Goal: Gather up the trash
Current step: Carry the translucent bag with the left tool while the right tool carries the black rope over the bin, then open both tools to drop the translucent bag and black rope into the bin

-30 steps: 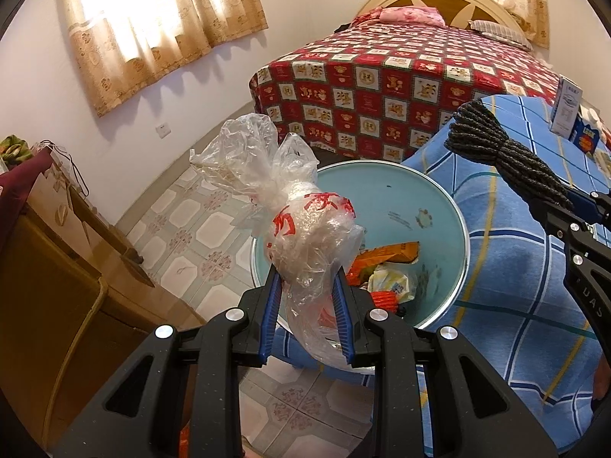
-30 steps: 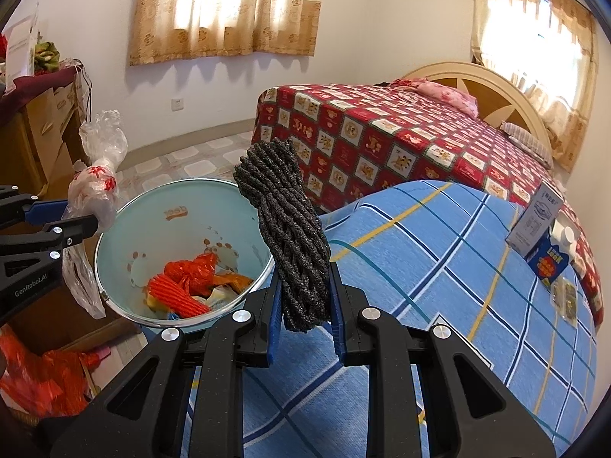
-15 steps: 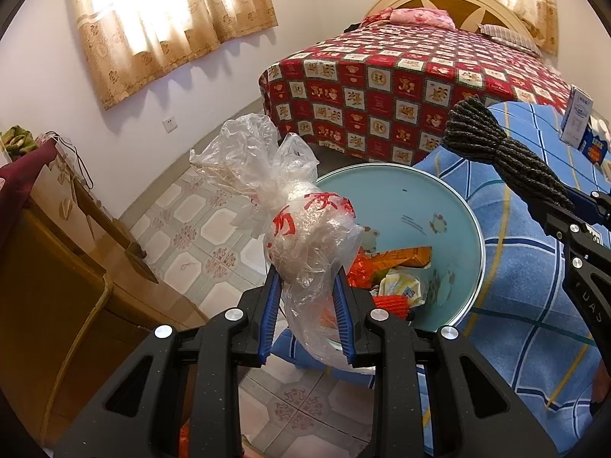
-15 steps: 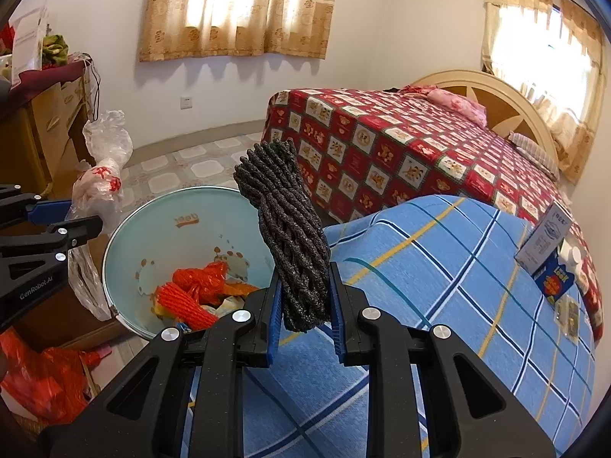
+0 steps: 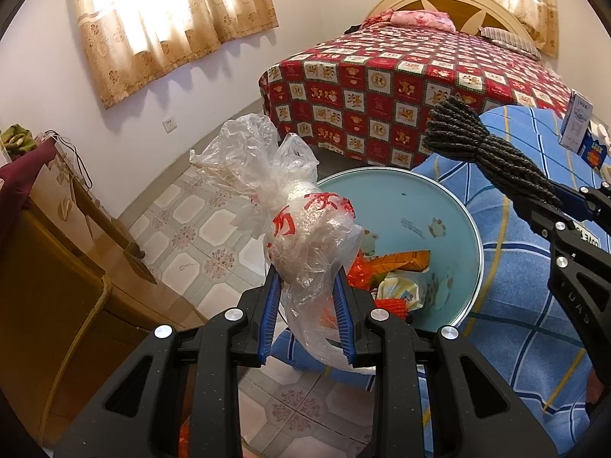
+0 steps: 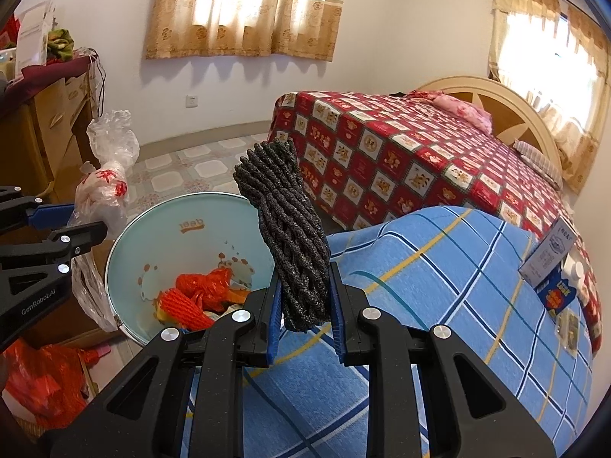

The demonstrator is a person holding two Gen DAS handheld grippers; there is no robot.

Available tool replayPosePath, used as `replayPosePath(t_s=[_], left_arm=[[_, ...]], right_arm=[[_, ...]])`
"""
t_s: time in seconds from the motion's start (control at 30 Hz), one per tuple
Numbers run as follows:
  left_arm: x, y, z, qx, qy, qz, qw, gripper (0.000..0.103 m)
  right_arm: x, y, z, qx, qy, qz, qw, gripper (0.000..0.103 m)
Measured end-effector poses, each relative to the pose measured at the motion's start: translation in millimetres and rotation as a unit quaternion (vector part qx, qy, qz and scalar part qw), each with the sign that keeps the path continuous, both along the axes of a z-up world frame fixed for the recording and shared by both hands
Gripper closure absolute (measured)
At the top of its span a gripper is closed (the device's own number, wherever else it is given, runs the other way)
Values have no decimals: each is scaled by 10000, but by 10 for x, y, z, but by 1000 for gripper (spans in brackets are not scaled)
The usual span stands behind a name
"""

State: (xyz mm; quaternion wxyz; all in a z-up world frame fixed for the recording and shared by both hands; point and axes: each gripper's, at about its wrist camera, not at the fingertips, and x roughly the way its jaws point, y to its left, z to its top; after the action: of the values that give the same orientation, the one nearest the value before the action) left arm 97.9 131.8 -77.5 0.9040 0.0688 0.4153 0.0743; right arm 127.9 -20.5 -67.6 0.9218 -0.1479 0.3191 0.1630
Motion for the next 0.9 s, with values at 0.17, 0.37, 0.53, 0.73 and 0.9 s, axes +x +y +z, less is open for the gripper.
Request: replayPosePath(t_s=[0.17,0.37,0.53,0.73,0.9], left_arm=[[-14,-9,11,-41,-38,-20,10000,74],[-20,3,39,-103,-120,-49,9999,72],[-39,28,74,-168,-209,-48,9996,46],[-89,30,162,-246,-322,-65,9992,32],[-259,-28,382,-259,-715,-44,9971,18]], right_arm=[[36,42,-2,-37,-5,46,10000,80],[97,100,-16,7,-24,144,9999,80],[111,78,-24,133,-60,194,9997,61],[47,-49,32,351,-84,43,9993,43],[-243,-304,228,661,-299,-232,9971,36]])
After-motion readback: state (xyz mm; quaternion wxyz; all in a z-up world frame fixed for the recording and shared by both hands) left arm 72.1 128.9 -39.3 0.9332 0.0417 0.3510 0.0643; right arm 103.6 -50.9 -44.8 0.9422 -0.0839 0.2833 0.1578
